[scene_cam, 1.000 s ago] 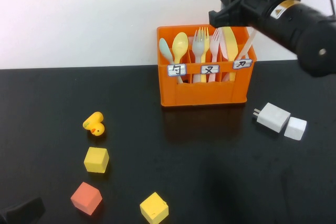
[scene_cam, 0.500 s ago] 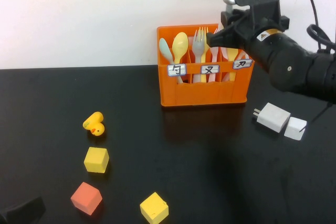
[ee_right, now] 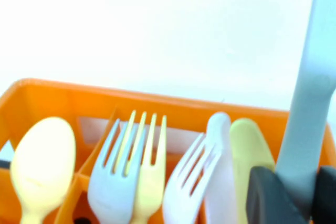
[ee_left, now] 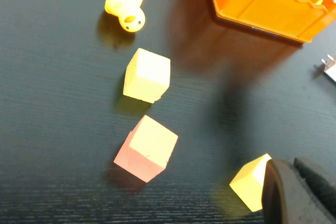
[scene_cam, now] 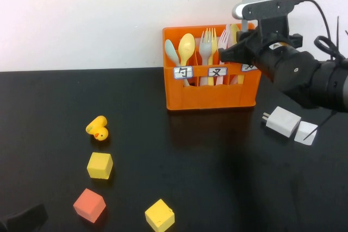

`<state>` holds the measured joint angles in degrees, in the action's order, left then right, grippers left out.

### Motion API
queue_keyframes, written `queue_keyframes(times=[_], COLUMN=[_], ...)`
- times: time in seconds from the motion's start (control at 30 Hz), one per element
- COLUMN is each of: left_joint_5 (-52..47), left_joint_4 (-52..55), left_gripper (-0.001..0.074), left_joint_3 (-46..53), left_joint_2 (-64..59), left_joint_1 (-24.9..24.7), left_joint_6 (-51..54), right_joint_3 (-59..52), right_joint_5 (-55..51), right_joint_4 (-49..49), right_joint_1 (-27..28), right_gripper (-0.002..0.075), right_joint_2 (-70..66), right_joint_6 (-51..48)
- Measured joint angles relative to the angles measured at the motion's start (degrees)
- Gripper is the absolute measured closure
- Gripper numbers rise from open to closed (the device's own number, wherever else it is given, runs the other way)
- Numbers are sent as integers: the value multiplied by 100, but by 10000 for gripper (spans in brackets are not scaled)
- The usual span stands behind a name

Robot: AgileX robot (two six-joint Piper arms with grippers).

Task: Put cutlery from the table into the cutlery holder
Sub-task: Place the knife on the box

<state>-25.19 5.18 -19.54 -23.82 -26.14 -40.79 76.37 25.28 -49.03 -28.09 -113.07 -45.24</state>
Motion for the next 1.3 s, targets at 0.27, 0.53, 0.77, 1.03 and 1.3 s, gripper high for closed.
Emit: queue_keyframes(times=[0.27,0.53,0.77,1.03,1.3], left_joint_5=[0,0,0,383,616], left_joint_4=[-3,-12,-23,143,883], left_gripper=[736,736,736,736,736], left_joint_3=[0,0,0,0,0], left_joint_2=[0,0,0,0,124], left_joint_1=[0,0,0,0,0], left_joint_6=[0,0,26,143,175], right_joint_3=[0,0,0,0,-122], right_joint_5=[-47,-47,-375,-2648,-5023], right_joint_4=[-190,-317,-320,-154,1103], right_joint_1=[0,0,0,0,0], right_gripper=[494,368,384,685,722], right_joint_2=[-55,37,742,2659,4406], right_joint_6=[-12,66,-76,-2141,-2554])
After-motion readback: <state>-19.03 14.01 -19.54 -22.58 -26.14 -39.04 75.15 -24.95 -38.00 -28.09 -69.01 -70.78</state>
